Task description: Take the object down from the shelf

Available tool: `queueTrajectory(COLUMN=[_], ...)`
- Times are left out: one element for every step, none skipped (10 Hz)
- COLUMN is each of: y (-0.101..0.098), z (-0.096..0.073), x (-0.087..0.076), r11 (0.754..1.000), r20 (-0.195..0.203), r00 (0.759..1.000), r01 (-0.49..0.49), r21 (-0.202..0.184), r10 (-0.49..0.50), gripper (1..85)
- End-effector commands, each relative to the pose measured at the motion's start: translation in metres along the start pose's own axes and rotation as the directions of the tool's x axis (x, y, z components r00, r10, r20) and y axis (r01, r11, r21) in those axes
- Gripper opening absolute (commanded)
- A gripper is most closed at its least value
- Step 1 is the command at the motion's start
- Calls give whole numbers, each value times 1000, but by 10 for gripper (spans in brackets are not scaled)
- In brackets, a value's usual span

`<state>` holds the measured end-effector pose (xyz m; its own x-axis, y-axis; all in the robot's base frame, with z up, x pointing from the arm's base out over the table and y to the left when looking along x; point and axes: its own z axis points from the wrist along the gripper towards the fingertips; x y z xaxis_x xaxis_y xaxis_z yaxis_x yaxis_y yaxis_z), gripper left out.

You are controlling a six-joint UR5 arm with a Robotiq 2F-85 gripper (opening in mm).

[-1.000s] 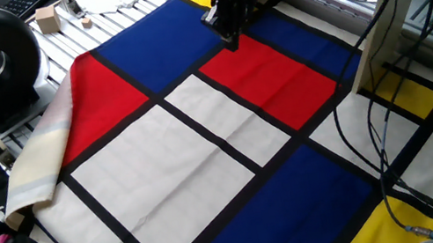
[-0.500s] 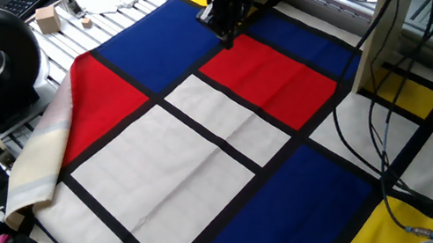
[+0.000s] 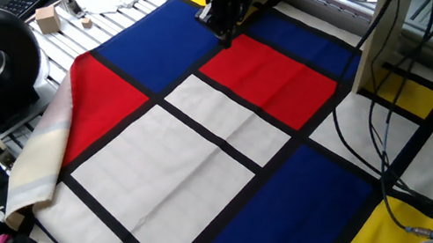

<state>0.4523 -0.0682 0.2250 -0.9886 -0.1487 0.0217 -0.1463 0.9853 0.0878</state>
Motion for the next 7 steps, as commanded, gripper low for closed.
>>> queueTrajectory(y=[-23, -29, -29, -31, -34, -32, -21], z=[-3, -3, -3, -3, -3, -3, -3], x=[16, 14, 14, 15, 14, 11, 7], r11=[1000, 998, 998, 997, 995, 996, 997], r20=[15, 27, 26, 23, 27, 38, 50], r00=[1000, 999, 998, 998, 997, 997, 996], r01=[-15, -40, -51, -65, -70, -68, -77], r21=[24, 46, 44, 51, 65, 54, 11], r10=[15, 39, 50, 64, 68, 66, 77], gripper=[180, 43, 10, 10, 10, 10, 10])
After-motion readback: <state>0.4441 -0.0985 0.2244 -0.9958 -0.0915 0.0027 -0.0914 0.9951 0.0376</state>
